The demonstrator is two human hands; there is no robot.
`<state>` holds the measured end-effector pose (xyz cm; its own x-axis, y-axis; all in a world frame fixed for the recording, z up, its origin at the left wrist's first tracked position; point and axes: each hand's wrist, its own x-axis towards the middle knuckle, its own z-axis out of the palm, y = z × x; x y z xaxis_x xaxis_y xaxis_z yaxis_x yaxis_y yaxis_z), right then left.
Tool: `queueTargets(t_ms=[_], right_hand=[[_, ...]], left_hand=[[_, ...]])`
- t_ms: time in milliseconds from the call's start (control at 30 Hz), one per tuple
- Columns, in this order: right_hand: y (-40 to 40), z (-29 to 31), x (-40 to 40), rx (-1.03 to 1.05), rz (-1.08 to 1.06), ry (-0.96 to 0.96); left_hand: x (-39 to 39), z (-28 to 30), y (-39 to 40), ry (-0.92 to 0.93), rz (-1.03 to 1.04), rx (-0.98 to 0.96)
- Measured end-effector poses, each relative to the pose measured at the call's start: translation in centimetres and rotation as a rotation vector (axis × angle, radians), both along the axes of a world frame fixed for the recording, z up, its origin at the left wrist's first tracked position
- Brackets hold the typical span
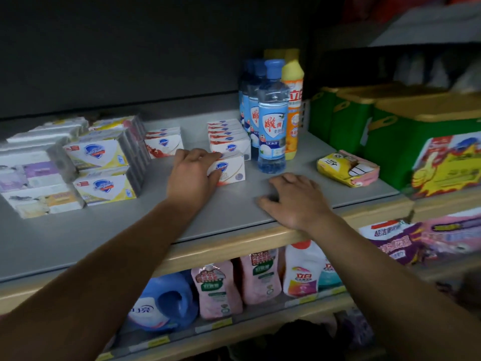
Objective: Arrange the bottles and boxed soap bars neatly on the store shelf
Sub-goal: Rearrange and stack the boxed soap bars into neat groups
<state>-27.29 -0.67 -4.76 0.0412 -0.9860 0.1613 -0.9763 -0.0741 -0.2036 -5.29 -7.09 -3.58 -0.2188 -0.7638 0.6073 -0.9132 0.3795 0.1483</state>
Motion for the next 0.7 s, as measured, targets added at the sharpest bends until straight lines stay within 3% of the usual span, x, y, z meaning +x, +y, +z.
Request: queueTargets(t_ms=[300, 700], right_hand=[[0.0, 0.0, -0.4, -0.019, 0.012, -0.044], [-0.1, -0.1, -0.4, -0.031, 0.019, -0.044]], left_hand=[[-3.5, -0.4, -5.0, 0.034, 0.025, 0.056], [-4.1, -0.3, -6.0, 0.072, 0.026, 0.059]])
